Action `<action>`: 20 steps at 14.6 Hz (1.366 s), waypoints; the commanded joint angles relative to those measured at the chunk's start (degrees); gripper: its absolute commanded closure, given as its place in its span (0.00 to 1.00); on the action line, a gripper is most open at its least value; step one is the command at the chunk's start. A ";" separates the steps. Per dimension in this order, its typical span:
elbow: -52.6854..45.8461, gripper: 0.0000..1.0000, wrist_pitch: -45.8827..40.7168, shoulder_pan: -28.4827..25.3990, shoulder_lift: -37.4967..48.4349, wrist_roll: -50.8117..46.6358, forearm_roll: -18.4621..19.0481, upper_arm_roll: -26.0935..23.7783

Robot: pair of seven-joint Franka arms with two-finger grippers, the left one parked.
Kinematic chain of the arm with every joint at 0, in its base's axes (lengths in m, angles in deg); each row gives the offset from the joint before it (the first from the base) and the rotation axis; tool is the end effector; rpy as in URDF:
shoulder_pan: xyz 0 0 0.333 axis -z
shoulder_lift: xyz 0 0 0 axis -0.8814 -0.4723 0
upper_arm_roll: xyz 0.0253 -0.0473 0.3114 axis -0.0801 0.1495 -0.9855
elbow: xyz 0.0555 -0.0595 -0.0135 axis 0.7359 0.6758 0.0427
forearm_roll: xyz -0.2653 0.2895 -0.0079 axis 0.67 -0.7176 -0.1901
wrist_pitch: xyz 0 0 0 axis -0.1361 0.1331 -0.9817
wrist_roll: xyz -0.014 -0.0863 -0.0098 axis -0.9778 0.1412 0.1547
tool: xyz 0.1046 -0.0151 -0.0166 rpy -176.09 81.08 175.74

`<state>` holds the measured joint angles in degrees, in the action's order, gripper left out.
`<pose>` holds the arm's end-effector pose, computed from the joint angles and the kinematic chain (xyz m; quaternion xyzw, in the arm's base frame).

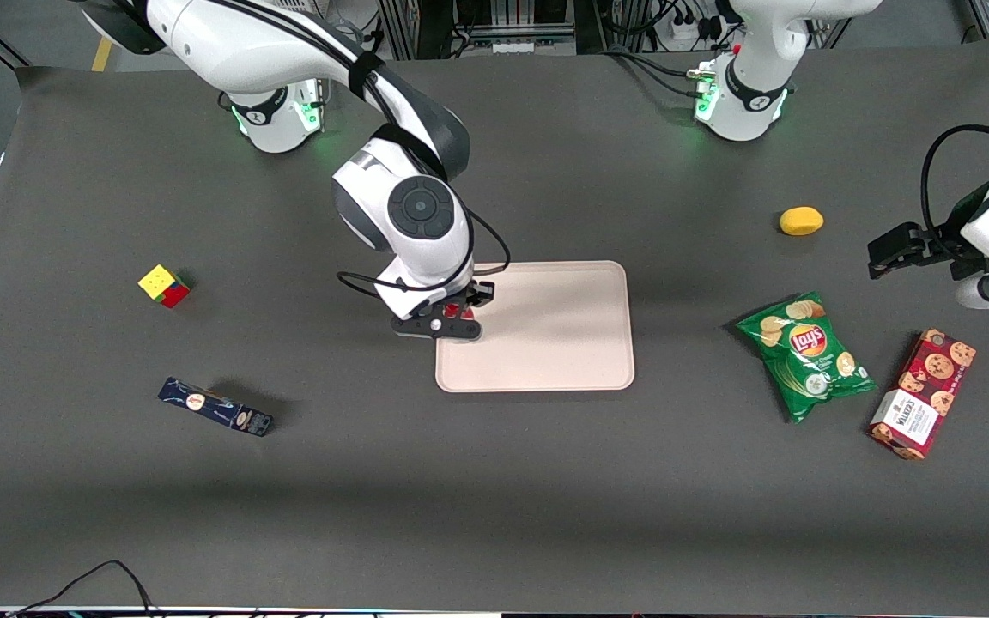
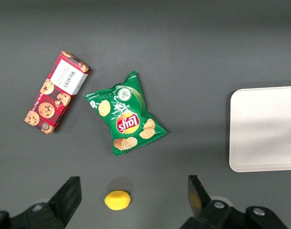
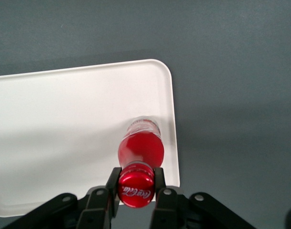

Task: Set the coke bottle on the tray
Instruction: 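Lower the bottle onto the tray with the right gripper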

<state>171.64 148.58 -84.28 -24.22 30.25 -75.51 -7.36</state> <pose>0.5405 0.4444 0.3524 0.9975 -0.0595 -0.0346 0.0186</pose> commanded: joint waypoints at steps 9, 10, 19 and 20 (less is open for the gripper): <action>1.39 0.80 3.61 -0.04 -0.73 -3.03 1.34 -0.12; 1.48 0.69 3.87 0.05 -0.82 -3.03 1.34 -0.03; 1.40 0.00 4.05 1.18 0.84 -3.20 0.81 -0.21; 1.31 0.00 3.79 2.15 2.07 -3.03 0.63 -0.29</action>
<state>172.96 152.83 -83.96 -25.01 28.78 -75.50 -7.27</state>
